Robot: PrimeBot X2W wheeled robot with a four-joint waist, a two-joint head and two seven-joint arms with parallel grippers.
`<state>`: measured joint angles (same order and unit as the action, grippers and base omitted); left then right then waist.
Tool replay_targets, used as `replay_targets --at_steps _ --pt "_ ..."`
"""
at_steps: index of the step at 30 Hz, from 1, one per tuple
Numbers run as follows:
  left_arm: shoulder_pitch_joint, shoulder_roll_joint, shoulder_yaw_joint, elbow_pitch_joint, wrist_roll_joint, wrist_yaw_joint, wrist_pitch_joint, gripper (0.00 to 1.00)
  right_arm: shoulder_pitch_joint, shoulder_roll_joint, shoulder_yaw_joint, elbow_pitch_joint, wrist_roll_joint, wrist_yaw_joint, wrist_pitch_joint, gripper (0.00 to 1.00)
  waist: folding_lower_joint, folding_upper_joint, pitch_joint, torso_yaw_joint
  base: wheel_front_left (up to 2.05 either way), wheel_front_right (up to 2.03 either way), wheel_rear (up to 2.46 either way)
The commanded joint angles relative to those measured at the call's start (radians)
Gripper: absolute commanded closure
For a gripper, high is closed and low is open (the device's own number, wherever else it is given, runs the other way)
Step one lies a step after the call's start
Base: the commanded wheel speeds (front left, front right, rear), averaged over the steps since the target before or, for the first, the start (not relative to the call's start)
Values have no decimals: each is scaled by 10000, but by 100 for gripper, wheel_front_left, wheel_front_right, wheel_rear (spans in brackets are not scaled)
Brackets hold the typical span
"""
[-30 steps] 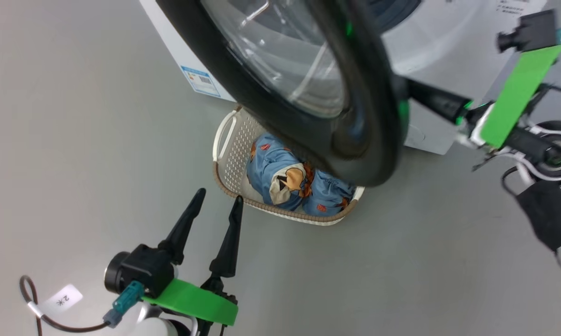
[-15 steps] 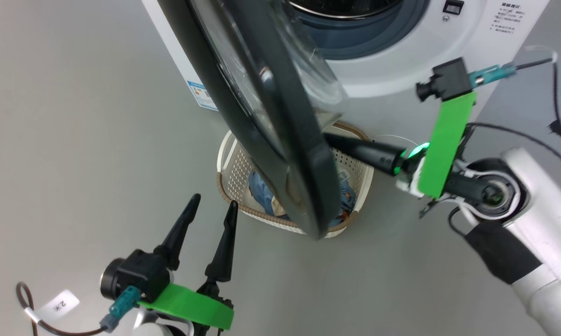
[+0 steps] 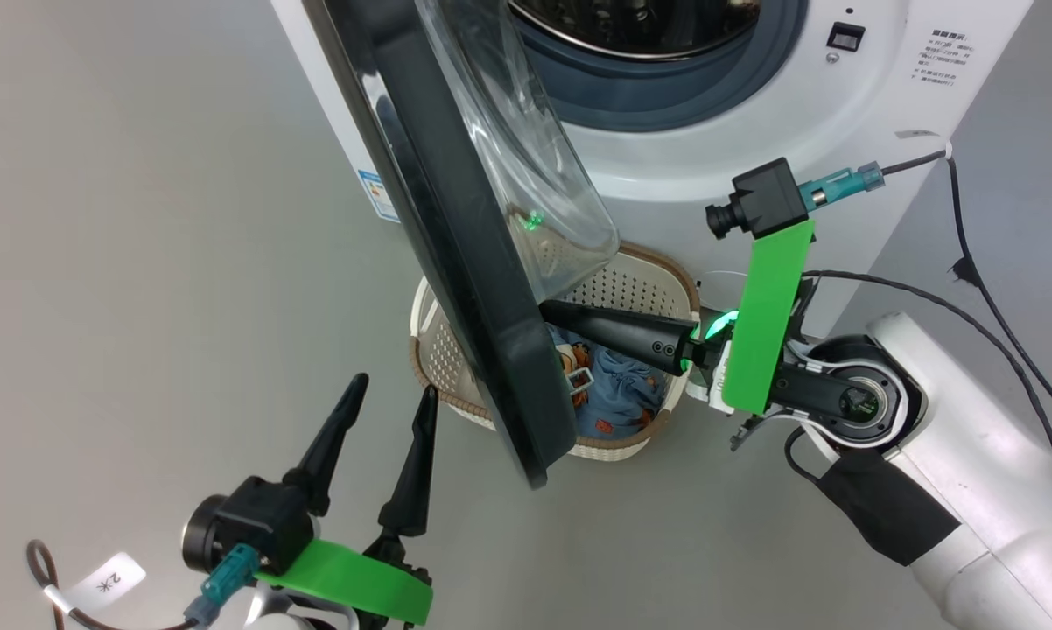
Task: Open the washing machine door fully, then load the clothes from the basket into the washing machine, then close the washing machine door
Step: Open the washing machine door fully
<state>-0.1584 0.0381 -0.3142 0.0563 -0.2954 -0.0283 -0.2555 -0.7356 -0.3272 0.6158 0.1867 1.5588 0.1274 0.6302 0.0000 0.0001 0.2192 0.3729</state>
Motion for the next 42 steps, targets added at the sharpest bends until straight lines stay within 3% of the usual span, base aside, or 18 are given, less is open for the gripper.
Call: replay_targets --at_steps 1,2,4,5,6,21,34,42 --pt "47 121 389 -172 98 -30 -63 0 272 264 100 -252 -31 33 -178 100 0 -1 -83 -63 0 0 0" --pt "70 121 411 -156 99 -37 -63 0 311 261 87 -236 -45 33 -261 91 0 -1 -139 -106 0 0 0" --pt "108 121 455 -106 96 -97 -63 0 420 192 53 -167 -135 33 -487 58 0 -1 -252 -195 0 0 0" --pt "130 121 477 -69 82 -150 -63 0 507 145 14 -100 -196 33 -675 20 0 -1 -328 -240 0 0 0" --pt "161 121 505 18 110 -209 -63 0 630 107 -30 -7 -216 33 -864 0 0 -1 -401 -289 0 0 0" --pt "695 121 1416 496 695 -783 -63 0 2933 -1038 -467 290 -97 33 -2670 0 0 -1 -1085 -1390 0 0 0" --pt "1249 121 2068 508 869 -981 -63 0 5047 -2208 -692 454 -515 33 -4633 0 0 -1 -1554 -2317 0 0 0" --pt "1585 121 2273 496 954 -1016 -63 0 6142 -2985 -673 877 -986 33 -6406 0 0 -1 -1809 -2694 0 0 0"
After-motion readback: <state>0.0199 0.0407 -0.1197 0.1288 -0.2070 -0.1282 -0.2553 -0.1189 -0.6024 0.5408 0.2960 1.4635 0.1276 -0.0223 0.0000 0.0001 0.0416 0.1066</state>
